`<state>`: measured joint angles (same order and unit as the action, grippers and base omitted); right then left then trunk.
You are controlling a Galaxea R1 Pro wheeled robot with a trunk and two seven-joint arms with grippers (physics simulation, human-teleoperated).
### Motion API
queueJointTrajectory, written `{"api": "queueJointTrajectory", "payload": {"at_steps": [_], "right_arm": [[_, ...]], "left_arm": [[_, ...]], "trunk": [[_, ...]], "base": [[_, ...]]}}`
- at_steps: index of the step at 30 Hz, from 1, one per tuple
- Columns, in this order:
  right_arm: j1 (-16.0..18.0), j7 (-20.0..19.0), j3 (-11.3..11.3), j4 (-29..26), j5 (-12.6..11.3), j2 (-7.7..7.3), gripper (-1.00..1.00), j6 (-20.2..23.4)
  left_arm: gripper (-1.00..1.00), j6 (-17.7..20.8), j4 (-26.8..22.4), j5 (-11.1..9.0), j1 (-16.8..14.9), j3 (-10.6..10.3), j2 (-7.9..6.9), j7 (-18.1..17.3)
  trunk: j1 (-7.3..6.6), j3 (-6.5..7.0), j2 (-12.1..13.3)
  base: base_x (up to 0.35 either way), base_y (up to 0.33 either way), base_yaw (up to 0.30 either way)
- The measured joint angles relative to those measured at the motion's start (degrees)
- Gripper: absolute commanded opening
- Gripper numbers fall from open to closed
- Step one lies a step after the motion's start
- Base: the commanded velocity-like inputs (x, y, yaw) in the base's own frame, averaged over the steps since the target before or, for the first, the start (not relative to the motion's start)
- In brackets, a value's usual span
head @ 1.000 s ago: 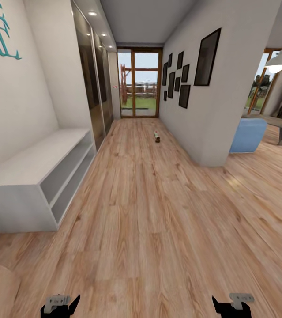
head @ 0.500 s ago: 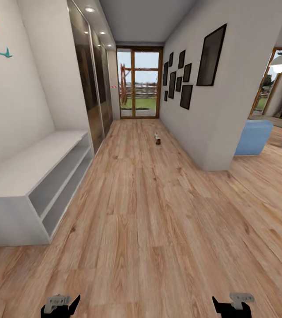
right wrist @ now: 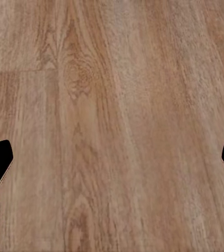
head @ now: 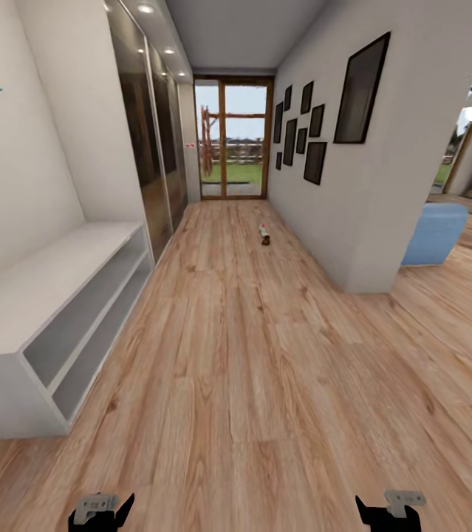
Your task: Pick up the two gym shoes and the two sandals from the corridor floor and place them onto the hallstand (shoe rack) in the corridor, making sure they are on the rack and not on the floor. Arrange them so the two gym shoes are next to each other and the two sandals are next to each other.
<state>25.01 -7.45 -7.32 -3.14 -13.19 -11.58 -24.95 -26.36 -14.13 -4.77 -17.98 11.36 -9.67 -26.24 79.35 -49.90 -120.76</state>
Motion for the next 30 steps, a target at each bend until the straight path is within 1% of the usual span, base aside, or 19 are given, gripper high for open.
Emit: {"api": "queueJointTrajectory", "payload": {"at_steps": [30], "right_arm": [[0.0,0.1,0.0,0.0,0.0,0.00,1.00,0.0]], "left_arm": [[1.00,0.0,0.0,0.0,0.0,0.0,0.00,0.0]], "trunk": [[0.00,0.00,0.0]], "base": [[0.337,0.000,0.000]]}}
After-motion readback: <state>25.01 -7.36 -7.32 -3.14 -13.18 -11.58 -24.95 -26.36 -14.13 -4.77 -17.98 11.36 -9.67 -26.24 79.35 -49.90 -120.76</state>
